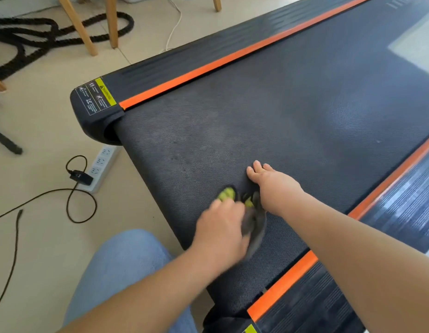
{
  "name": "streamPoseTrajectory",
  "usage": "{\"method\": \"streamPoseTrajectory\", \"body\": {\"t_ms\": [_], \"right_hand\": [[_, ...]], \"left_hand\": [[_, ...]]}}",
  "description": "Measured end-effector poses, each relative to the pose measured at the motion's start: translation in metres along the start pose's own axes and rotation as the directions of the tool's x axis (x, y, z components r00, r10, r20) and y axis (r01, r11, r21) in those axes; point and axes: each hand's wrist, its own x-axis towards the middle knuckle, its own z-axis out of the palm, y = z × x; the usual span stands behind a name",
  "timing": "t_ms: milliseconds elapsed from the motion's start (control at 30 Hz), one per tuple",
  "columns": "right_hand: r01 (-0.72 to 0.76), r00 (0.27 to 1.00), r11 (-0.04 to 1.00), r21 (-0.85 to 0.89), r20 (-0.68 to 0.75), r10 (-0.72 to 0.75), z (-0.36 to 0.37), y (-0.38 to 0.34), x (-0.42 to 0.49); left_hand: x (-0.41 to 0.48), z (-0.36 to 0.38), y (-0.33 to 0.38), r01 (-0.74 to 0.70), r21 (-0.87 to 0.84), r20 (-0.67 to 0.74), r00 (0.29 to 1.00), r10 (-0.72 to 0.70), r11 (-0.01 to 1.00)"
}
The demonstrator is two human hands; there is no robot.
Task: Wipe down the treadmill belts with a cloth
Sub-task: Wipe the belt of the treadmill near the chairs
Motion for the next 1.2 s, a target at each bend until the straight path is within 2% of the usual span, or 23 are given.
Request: {"method": "streamPoseTrajectory", "body": {"t_ms": [67, 100, 167, 233, 267, 300, 367, 433, 500, 533, 567, 600, 667, 700, 733, 800, 867, 933, 1033, 1100, 1200], "right_hand": [[0.004, 1.0, 1.0, 0.007, -0.018, -0.004, 0.001, 0.001, -0.002], [0.004, 1.0, 1.0, 0.011, -0.009, -0.004, 0.001, 0.001, -0.003], [0.006, 1.0, 1.0, 0.022, 0.013, -0.006, -0.002, 0.002, -0.004], [0.006, 0.999, 0.999, 0.044, 0.036, -0.007, -0.005, 0.002, -0.006], [0.009, 0.999, 0.999, 0.047, 0.039, -0.011, -0.005, 0.002, -0.006], [0.013, 0.999, 0.999, 0.051, 0.036, -0.015, -0.005, 0.002, -0.005], [0.02, 1.0, 0.998, 0.055, 0.019, -0.021, -0.003, 0.005, -0.005], [0.023, 1.0, 0.998, 0.059, 0.002, -0.023, 0.0, 0.007, -0.005], [0.032, 0.999, 0.997, 0.067, -0.006, -0.032, 0.001, 0.008, -0.005], [0.028, 1.0, 0.997, 0.073, 0.0, -0.028, 0.0, 0.008, -0.004], [0.02, 1.0, 0.997, 0.078, 0.01, -0.021, -0.001, 0.007, -0.004], [0.015, 1.0, 0.997, 0.082, 0.022, -0.017, -0.002, 0.007, -0.004], [0.013, 0.999, 0.996, 0.087, 0.043, -0.017, -0.002, 0.007, -0.003], [0.011, 0.999, 0.996, 0.09, 0.048, -0.015, -0.003, 0.007, -0.003], [0.008, 0.999, 0.996, 0.087, 0.051, -0.013, -0.003, 0.007, -0.003], [0.0, 0.999, 0.998, 0.062, 0.049, -0.003, -0.002, 0.007, -0.001], [-0.006, 0.999, 0.999, 0.031, 0.053, 0.004, -0.002, 0.007, 0.004], [0.001, 0.998, 1.0, 0.01, 0.056, -0.002, -0.001, 0.008, 0.009], [0.0, 0.998, 1.0, 0.007, 0.065, 0.0, -0.001, 0.008, 0.01], [-0.004, 0.998, 1.0, -0.001, 0.059, 0.004, 0.0, 0.006, 0.01], [-0.002, 0.998, 1.0, 0.011, 0.066, 0.001, -0.001, 0.006, 0.008]], "left_hand": [[-0.01, -0.006, -0.004, -0.136, 0.029, 0.112, 0.985, 0.132, 0.99], [0.002, -0.014, -0.018, -0.122, 0.084, 0.117, 0.987, 0.112, 0.989], [0.039, -0.032, -0.05, 0.047, 0.189, 0.04, 0.998, -0.055, 0.981], [0.064, -0.044, -0.077, 0.277, 0.138, -0.103, 0.959, -0.264, 0.951], [0.066, -0.044, -0.079, 0.332, 0.103, -0.164, 0.935, -0.313, 0.938], [0.062, -0.039, -0.073, 0.316, 0.103, -0.196, 0.936, -0.292, 0.943], [0.039, -0.024, -0.049, 0.162, 0.122, -0.133, 0.98, -0.145, 0.979], [0.005, -0.013, -0.026, -0.122, 0.09, 0.061, 0.991, 0.117, 0.988], [-0.015, -0.015, -0.023, -0.381, 0.055, 0.206, 0.909, 0.363, 0.923], [-0.009, -0.018, -0.033, -0.456, 0.081, 0.199, 0.879, 0.434, 0.886], [0.004, -0.021, -0.045, -0.455, 0.136, 0.173, 0.886, 0.431, 0.88], [0.018, -0.025, -0.056, -0.363, 0.178, 0.142, 0.929, 0.342, 0.915], [0.043, -0.033, -0.071, -0.036, 0.159, 0.01, 0.999, 0.035, 0.987], [0.047, -0.032, -0.07, 0.106, 0.105, -0.067, 0.993, -0.099, 0.989], [0.045, -0.027, -0.062, 0.171, 0.07, -0.127, 0.979, -0.161, 0.983], [0.02, -0.011, -0.027, 0.088, 0.067, -0.119, 0.99, -0.08, 0.994], [-0.016, -0.004, 0.007, -0.073, 0.054, 0.026, 0.997, 0.072, 0.996], [-0.04, -0.005, 0.016, -0.144, 0.054, 0.161, 0.978, 0.134, 0.988], [-0.029, -0.008, -0.002, -0.283, 0.143, 0.169, 0.951, 0.258, 0.948], [-0.001, -0.017, -0.024, -0.262, 0.209, 0.131, 0.962, 0.238, 0.942], [0.038, -0.034, -0.061, 0.014, 0.234, 0.052, 0.998, -0.026, 0.972]]}}
